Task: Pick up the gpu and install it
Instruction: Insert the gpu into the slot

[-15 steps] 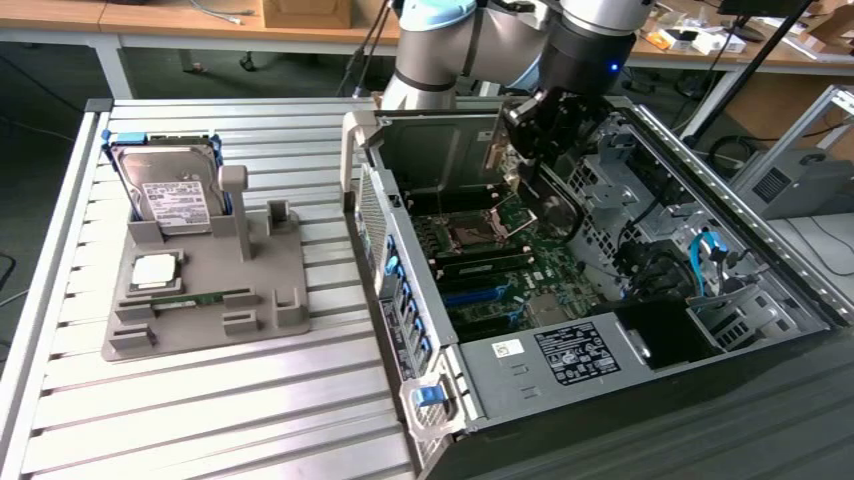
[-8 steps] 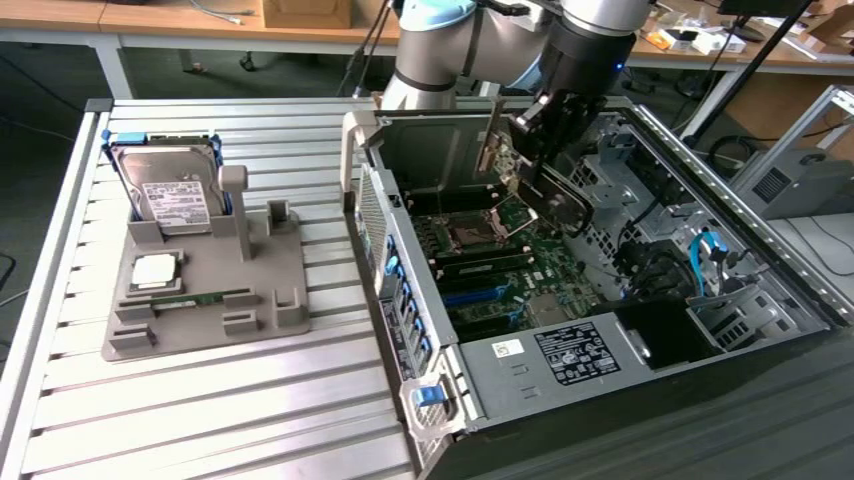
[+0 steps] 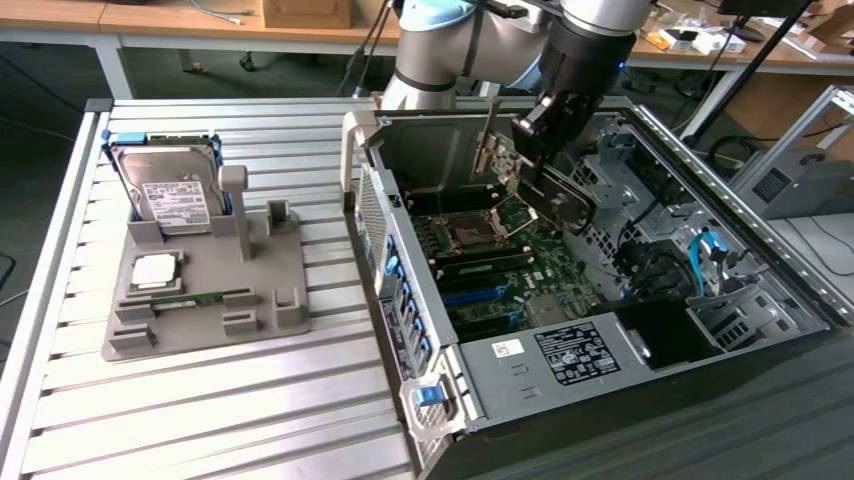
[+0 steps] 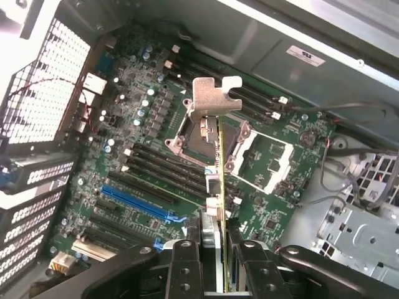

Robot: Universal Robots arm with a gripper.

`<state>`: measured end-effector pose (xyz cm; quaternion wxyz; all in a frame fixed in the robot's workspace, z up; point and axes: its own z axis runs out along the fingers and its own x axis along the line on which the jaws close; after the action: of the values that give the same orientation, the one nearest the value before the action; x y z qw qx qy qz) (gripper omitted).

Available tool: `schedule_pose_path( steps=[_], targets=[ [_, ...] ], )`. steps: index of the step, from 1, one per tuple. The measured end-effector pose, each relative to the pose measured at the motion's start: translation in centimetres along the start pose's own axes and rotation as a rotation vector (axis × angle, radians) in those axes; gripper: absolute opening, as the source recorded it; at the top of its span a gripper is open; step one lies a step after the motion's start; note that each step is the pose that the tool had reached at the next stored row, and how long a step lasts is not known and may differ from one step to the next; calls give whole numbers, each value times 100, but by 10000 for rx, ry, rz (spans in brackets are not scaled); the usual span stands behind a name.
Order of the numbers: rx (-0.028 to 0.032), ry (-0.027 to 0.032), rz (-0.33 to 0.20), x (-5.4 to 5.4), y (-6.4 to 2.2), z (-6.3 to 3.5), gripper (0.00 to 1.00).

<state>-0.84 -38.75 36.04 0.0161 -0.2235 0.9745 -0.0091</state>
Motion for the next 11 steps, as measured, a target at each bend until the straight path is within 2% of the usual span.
schedule_pose_path(
  steps=[11],
  targets=[
    [-41,-37,-1494,0,0,0,27]
  ],
)
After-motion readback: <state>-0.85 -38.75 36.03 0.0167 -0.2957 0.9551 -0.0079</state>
